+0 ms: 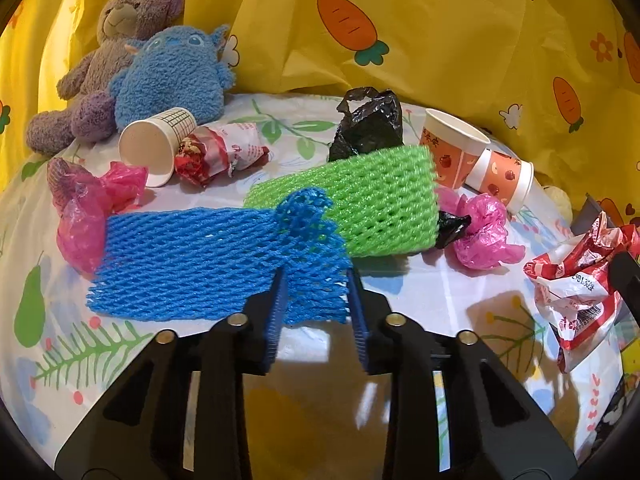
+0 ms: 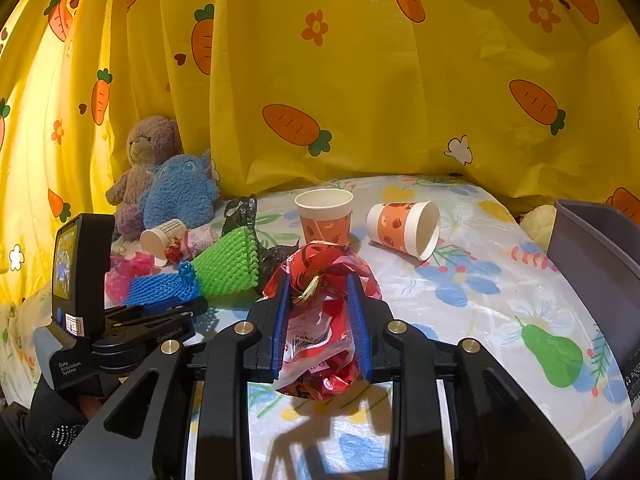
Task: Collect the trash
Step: 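Grasp the blue foam net with the left tool while the right tool holds the wrapper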
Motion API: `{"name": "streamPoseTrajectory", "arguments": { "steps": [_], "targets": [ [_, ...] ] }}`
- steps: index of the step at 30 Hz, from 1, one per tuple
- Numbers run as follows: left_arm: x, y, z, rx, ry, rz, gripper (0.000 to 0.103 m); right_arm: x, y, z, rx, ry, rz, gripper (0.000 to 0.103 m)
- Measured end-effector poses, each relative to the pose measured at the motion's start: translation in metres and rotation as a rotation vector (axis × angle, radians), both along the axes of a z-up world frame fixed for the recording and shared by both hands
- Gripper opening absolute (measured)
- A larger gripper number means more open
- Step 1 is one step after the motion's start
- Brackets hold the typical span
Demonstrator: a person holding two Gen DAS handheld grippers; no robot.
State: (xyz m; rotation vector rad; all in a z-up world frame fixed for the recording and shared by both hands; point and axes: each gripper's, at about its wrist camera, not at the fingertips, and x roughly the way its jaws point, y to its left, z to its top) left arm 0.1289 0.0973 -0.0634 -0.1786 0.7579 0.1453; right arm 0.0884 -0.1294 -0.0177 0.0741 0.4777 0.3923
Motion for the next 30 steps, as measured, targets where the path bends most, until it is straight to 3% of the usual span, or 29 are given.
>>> {"name": "streamPoseTrajectory", "arguments": {
  "steps": [3, 9, 24, 30],
  "targets": [
    [-0.005, 0.003, 0.001, -0.004, -0.009, -0.001, 0.004, -0.002, 0.000, 0.000, 0.004, 0.000, 0.002, 0.029],
    [-0.023, 0.008, 0.013, -0.037, -0.074, 0.000, 0.003, -0.007, -0.001, 0.002, 0.003, -0.011, 0.007, 0.029],
    [-0.077, -0.028, 0.088, -0.018, -0.312, -0.074, 0.003, -0.024, -0.011, 0.011, 0.013, -0.046, 0.004, 0.029],
    [-0.081, -0.050, 0.101, -0.031, -0.341, -0.134, 0.003, -0.030, -0.019, 0.014, 0.011, -0.059, -0.005, 0.029]
  ]
}}
